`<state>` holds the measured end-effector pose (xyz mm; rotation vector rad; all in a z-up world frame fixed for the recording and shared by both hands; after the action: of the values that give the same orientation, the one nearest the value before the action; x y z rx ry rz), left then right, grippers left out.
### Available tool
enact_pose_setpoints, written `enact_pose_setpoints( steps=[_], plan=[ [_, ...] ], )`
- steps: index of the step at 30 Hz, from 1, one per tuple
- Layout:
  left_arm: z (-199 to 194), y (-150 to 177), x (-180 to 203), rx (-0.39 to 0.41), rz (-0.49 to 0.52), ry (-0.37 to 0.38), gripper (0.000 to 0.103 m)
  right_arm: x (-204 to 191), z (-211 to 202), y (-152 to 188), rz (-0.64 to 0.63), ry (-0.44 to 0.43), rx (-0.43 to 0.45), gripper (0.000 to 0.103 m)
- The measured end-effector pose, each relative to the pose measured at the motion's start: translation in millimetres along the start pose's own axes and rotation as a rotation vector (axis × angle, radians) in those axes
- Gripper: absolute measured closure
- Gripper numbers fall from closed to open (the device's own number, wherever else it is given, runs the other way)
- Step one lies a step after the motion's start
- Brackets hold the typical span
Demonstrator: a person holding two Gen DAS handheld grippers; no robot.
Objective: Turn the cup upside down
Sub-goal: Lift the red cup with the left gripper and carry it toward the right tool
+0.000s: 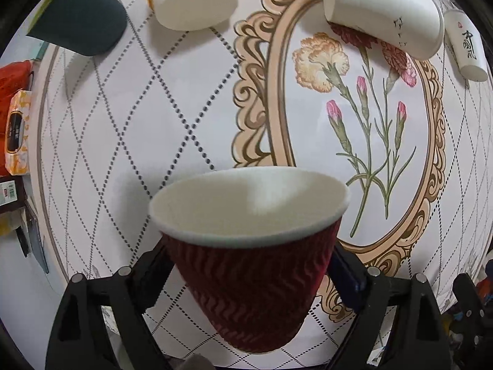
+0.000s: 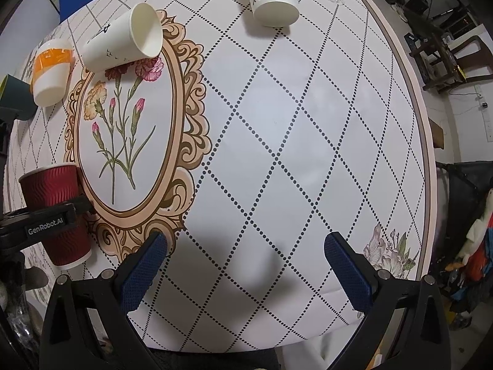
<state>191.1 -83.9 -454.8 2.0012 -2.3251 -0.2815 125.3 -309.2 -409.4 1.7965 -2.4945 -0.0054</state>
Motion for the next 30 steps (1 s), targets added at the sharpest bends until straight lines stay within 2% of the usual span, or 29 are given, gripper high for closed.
enact_pose_setpoints(
  steps=[4,11,16,18,24,28,30],
  plan=[
    [-13,2,-10,0.02,-0.012,0.012,0.012,2,-1,-1,0.002,-0.007,0.002,0.0],
    [-68,25,-40,0.103,-0.04,0.017,0.012,-5,-12,2,-0.023,-0.041,0.02,0.0],
    [-101,52,-81,0.154,-0.095,0.003,0.012,-32,-25,8,-0.096,-0.085,0.03,0.0],
    [-100,57,-81,0.163,-0.126,0.0,0.012,-48,-32,11,-0.139,-0.092,0.04,0.0],
    [-97,79,-125,0.182,-0.214,-0.022,0.012,-102,-42,20,-0.269,-0.094,0.049,0.0],
    [-78,88,-154,0.174,-0.283,-0.004,0.012,-148,-56,32,-0.515,-0.016,0.078,0.0],
    [-68,92,-169,0.178,-0.308,-0.005,0.012,-179,-70,47,-0.782,0.111,0.158,0.0]
  ],
)
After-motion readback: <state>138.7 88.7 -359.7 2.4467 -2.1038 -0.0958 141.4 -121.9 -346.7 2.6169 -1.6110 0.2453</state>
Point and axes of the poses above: each gripper's, at about its wrist camera, not at the fingertips, and z roughly the way its jaws point, x to its right, y to its underside, the point moved 6 cm from there along z, roughly the way its jaws point, and after that the axes turned 3 degrees about -x, right-handed, at the moved point
